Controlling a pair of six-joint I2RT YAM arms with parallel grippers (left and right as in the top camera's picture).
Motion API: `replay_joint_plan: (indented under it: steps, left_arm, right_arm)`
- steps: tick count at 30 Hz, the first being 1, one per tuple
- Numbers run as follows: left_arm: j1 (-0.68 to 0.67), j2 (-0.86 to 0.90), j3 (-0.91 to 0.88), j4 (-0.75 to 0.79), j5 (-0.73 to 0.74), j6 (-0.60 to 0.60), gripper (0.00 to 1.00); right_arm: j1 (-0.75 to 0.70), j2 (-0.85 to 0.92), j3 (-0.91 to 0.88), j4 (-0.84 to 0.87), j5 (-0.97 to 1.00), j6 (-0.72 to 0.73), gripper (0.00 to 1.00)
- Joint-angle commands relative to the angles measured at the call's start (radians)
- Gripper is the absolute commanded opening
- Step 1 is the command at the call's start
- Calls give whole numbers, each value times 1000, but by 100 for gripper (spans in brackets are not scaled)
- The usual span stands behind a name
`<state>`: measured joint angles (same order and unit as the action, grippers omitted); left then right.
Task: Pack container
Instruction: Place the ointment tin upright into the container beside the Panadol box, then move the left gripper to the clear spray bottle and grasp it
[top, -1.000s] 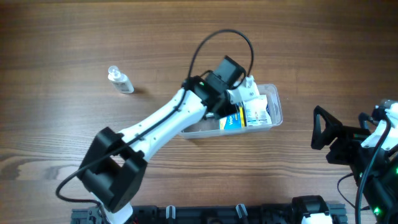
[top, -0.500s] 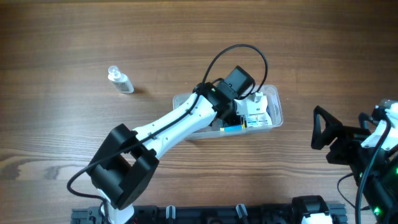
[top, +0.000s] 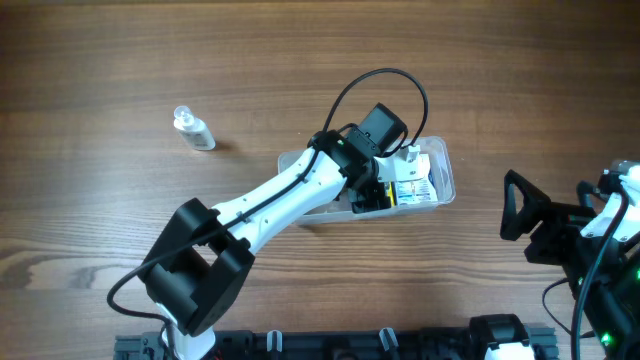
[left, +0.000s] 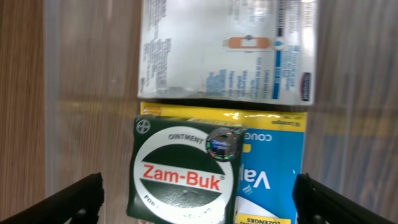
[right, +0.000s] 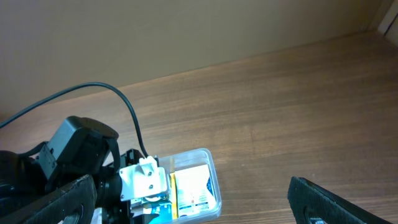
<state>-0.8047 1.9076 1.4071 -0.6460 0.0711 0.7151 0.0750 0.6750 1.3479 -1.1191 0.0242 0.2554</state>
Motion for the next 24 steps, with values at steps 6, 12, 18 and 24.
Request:
replay_joint_plan:
  steps: [6, 12, 18, 24]
  left_arm:
    - [13, -274, 8, -53, -352, -507, 100]
    - [243, -466, 8, -216, -304, -807, 100]
    - [655, -427, 8, -229, -176, -992, 94]
    - [789, -289, 8, -208, -165, -915, 94]
  right_arm:
    - [-4, 8, 0, 3, 13, -19, 100]
    - [-4, 9, 0, 3, 13, -19, 100]
    - [-4, 9, 0, 3, 13, -19, 100]
    - [-4, 8, 0, 3, 13, -19, 100]
